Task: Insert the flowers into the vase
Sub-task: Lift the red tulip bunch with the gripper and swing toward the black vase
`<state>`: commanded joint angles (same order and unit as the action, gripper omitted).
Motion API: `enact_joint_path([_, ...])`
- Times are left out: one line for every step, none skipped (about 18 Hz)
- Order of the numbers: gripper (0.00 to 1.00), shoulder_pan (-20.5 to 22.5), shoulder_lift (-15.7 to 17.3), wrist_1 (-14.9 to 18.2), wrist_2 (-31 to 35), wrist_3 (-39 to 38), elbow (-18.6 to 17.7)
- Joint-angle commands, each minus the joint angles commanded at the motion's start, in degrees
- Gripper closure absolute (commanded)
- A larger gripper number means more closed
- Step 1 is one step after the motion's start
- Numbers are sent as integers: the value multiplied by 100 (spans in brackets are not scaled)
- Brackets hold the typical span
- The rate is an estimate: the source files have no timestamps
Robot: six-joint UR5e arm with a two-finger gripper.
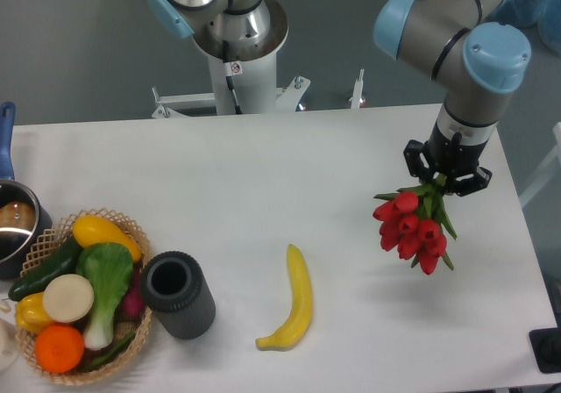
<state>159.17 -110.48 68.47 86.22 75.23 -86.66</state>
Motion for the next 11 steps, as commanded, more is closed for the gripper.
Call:
enact_joint_path([100,0,9,0,0,0,-9])
enact_joint_path([100,-9,18,0,-17,0,-18])
enact_joint_path([100,-26,26,0,-35,0,-26])
enact_joint_path([100,-70,35,0,-61,0,0])
enact_joint_path([100,-96,44,-9,-122,-44,0])
enact_joint_path([100,-97,53,-9,-219,-53,9])
enact_joint_path([100,-105,105,-9,-298,-44,9])
enact_joint_path([100,-106,210,-9,-334,-44,-35])
enact_joint_path([100,-175,307,-9,-377,-44,-61])
enact_joint_path([100,-245,421,-17,-578,-53,-123])
enact_joint_path([100,-264,587,-26,-885,-53,-158])
